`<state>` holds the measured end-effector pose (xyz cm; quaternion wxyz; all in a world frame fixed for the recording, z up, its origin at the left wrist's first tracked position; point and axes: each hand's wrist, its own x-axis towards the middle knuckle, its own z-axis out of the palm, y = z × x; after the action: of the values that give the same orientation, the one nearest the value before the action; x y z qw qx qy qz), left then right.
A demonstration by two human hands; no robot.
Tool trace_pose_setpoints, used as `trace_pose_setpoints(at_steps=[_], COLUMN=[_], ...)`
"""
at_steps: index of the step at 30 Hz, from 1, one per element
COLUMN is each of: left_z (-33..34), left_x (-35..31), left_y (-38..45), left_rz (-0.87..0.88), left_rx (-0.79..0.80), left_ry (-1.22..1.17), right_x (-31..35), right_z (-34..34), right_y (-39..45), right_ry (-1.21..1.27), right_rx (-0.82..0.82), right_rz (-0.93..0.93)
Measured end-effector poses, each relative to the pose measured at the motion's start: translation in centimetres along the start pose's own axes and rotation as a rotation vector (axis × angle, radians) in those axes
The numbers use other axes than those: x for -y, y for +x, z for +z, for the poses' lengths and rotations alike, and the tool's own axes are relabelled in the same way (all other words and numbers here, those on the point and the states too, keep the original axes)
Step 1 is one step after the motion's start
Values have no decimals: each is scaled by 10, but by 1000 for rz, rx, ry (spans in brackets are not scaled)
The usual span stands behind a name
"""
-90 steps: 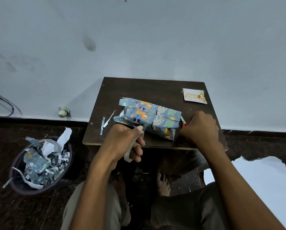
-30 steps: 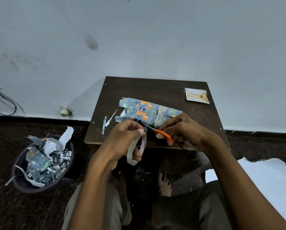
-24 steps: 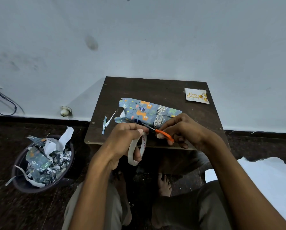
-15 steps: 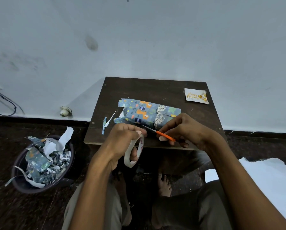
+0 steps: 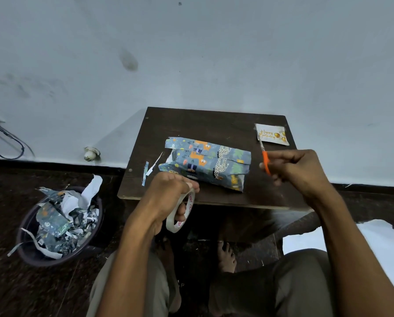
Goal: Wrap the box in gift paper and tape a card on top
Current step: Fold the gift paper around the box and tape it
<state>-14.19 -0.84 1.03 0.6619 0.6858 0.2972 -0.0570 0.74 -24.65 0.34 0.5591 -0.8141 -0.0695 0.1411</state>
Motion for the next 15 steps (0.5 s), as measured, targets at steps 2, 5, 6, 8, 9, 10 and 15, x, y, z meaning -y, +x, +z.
trace_pose_setpoints(at_steps=[2,5,6,8,9,10,15], left_z=[0,1,1,1,1,1,0], left_x=[0,0,1,1,1,1,0], left_y=[1,2,2,1,1,0,-1], left_rz=[-1,-3,-4,-4,-4,-5,3], left_rx=[3,5,7,8,7,6,5], left_ry=[-1,-6,-6,-5,-3,0,3], right_x=[-6,-10,-11,-10,-9,-9,-4], right_z=[1,7,9,14,17,20,29], right_y=[4,10,12,16,16,16,13], right_ry=[-221,-472,-515,-590,-631,-671,-780], right_rx=[-138,-133,-141,-180,-199,-223,-289], right_rz=[51,138,155,158,151,140,100])
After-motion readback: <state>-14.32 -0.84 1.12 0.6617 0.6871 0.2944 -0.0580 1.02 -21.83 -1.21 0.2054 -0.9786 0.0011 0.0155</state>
